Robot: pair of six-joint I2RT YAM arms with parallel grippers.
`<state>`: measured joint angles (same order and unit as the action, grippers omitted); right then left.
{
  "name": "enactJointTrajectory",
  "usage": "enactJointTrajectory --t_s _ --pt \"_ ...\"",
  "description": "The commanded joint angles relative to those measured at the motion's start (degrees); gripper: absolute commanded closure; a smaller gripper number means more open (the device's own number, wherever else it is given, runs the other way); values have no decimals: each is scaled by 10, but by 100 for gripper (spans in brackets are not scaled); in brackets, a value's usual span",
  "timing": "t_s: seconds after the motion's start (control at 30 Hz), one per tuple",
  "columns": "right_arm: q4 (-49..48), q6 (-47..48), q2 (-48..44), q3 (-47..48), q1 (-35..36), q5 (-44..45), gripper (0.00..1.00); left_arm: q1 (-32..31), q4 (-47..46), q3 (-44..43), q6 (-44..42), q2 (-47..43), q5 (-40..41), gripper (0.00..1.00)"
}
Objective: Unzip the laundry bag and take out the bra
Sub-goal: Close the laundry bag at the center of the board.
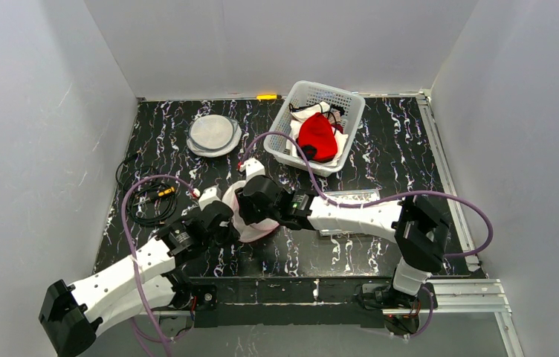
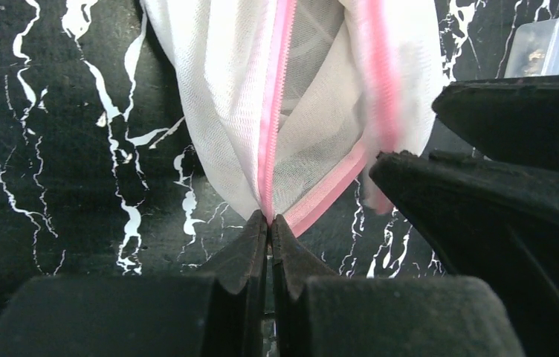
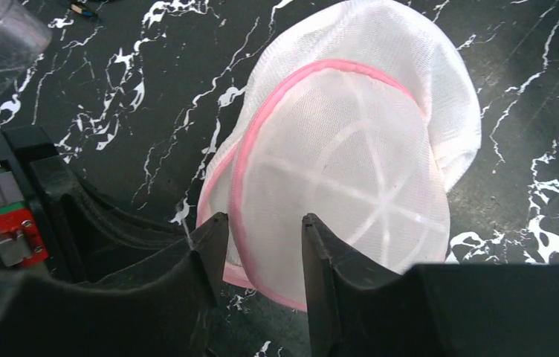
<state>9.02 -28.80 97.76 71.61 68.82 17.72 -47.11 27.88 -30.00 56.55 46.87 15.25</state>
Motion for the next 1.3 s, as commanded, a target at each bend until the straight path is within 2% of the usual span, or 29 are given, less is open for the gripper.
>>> enactJointTrajectory --t_s 0.0,0.23,0.37,0.43,0.63,0.8,1.07,1.27 --pt "-37 -23 -6 2 3 -29 48 -1 27 13 7 -17 22 100" --pt "-21 -27 -39 -2 1 -28 35 -1 40 20 15 -36 26 100" --pt "5 -8 -77 -20 0 5 32 -1 70 10 10 -58 30 93" --pt "12 5 -102 -39 -3 23 32 -1 91 4 4 -74 35 87" --pt "3 39 -180 -119 -20 46 24 -1 140 -14 -20 -131 67 52" --pt "-38 34 -223 -189 -39 14 20 0 125 -11 -54 -115 109 38" --pt "-126 10 -247 -271 -59 -34 18 20 9 42 -47 -53 78 33" --pt "-176 -11 -246 -307 -75 -62 18 35 -25 80 -21 -26 79 33"
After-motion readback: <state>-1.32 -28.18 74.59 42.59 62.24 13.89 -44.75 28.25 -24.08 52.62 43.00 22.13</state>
